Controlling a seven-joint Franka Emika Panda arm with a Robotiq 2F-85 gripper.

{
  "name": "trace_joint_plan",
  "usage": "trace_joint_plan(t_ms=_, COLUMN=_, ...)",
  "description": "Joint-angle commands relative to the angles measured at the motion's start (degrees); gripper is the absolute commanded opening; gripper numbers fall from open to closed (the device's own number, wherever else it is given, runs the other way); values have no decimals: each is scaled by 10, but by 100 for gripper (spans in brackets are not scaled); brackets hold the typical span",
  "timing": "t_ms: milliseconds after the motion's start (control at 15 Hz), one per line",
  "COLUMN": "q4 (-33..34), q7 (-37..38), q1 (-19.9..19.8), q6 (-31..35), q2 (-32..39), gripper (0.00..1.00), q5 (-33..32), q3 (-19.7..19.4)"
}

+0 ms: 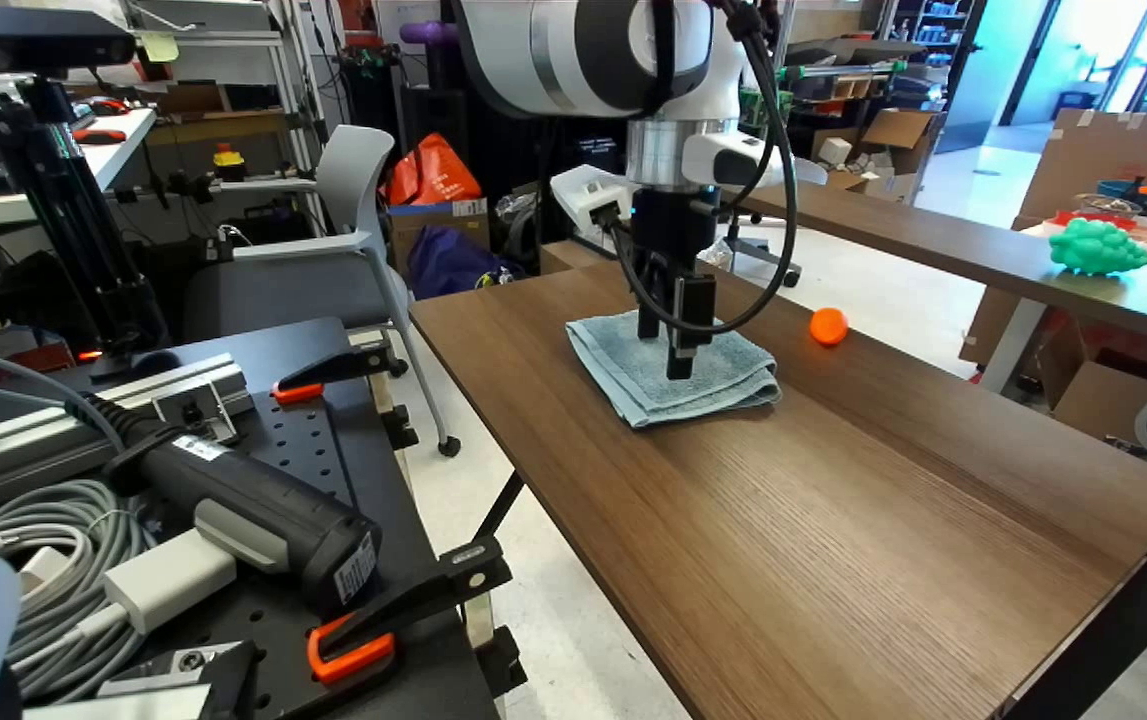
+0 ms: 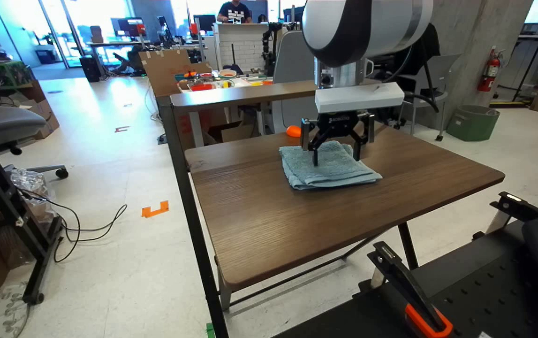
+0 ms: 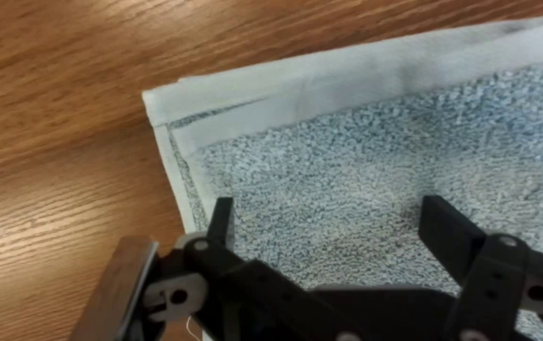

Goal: Wipe the table with the cloth

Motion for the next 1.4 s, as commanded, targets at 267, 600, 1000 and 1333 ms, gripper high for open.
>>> trace_joint_plan(t_ms=267, q4=3, q7=-41, q1=9, q6=13, q2=18, gripper=100, q5=51, q3=-10)
trace_joint_plan(t_ms=600, q4=9, q7=-49, q1=5, q6=0, q2=20, gripper=100, q5=55, q3=-7)
trace_joint_plan(t_ms=1000, q4=72, q7=-60, q1=30, q6=-72, q2=64, gripper=100, q5=60, q3=9)
trace_joint_plan(t_ms=1333, q4=102, q7=-24, q1=123, q6=-116, q2=99, gripper=100, q5=-15, q3=-6)
